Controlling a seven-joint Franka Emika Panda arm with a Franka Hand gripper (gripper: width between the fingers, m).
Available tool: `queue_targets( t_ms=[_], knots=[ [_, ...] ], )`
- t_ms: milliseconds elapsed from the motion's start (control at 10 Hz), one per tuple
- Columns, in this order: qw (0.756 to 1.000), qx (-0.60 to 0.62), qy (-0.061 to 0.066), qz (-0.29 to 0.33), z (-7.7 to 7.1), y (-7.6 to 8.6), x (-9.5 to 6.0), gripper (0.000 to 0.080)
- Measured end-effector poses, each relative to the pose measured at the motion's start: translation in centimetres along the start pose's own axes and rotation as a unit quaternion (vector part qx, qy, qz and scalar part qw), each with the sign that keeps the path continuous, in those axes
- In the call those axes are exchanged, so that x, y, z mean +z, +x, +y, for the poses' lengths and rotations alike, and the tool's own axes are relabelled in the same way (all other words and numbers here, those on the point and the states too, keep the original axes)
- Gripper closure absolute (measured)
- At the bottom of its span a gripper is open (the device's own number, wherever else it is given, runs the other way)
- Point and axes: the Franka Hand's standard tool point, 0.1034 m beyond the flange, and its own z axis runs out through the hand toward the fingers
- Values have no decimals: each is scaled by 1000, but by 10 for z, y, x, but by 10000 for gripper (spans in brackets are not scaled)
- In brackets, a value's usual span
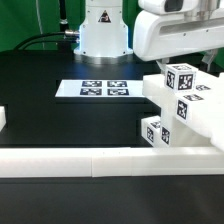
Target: Assemble chair
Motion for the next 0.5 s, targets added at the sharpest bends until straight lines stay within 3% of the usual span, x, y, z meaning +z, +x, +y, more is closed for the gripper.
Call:
queue_targets(
  t_ms=[400, 500],
  knots=[
    [1000, 7, 2, 2, 1, 1, 0, 150],
    [999, 42, 16, -3, 4, -7, 9, 150]
  ],
)
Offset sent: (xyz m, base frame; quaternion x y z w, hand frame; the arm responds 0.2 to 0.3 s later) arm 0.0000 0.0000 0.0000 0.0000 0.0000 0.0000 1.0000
